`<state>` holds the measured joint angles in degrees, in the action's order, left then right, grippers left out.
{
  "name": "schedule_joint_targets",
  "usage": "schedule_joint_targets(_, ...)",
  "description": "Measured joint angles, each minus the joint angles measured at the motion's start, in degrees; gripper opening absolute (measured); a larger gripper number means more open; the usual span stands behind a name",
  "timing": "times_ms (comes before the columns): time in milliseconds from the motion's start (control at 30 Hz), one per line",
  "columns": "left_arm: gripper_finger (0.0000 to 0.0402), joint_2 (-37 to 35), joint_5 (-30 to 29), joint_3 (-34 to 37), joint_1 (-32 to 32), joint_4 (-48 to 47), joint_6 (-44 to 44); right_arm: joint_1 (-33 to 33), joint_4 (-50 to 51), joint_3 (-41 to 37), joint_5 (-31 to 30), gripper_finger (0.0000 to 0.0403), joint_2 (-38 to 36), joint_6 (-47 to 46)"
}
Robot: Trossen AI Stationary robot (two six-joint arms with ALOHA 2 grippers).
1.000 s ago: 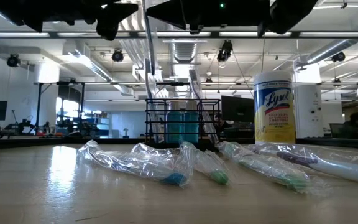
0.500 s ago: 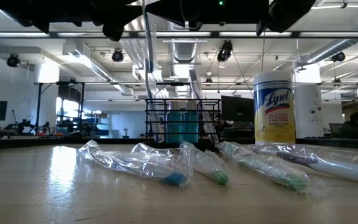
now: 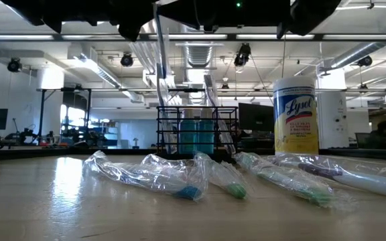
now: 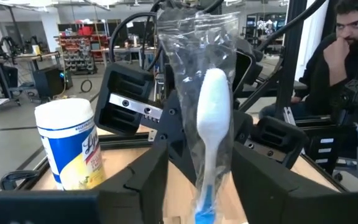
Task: Pick & Place toothbrushing station
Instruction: Put the right blue toothbrush into the black wire organizer
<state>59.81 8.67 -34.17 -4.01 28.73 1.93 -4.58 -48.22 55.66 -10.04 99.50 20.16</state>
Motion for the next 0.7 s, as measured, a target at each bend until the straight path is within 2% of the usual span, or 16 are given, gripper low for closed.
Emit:
schedule_joint_targets(100, 0.0125, 0.0, 0.0, 0.0, 0.0, 0.2, 0.0, 0.0, 0.0, -0.3, 0.0, 0.0008, 0.0, 0.0)
schedule_joint_targets(267, 0.0022, 0.3, 0.5, 0.1, 0.0, 0.4, 0.0, 0.0, 0.0, -0.5, -0.1, 0.0008, 0.0, 0.5)
schedule_joint_targets(500, 0.0016, 0.0, 0.9, 0.2, 0.2, -0.7, 1.2, 0.0, 2.8, -0.6, 0.2, 0.0008, -1.1, -3.4)
schedule_joint_targets(700, 0.0016, -1.9, 1.0, 0.2, 0.3, -2.0, 2.4, 0.0, 8.7, -0.6, 6.5, 0.0008, -4.5, -6.5)
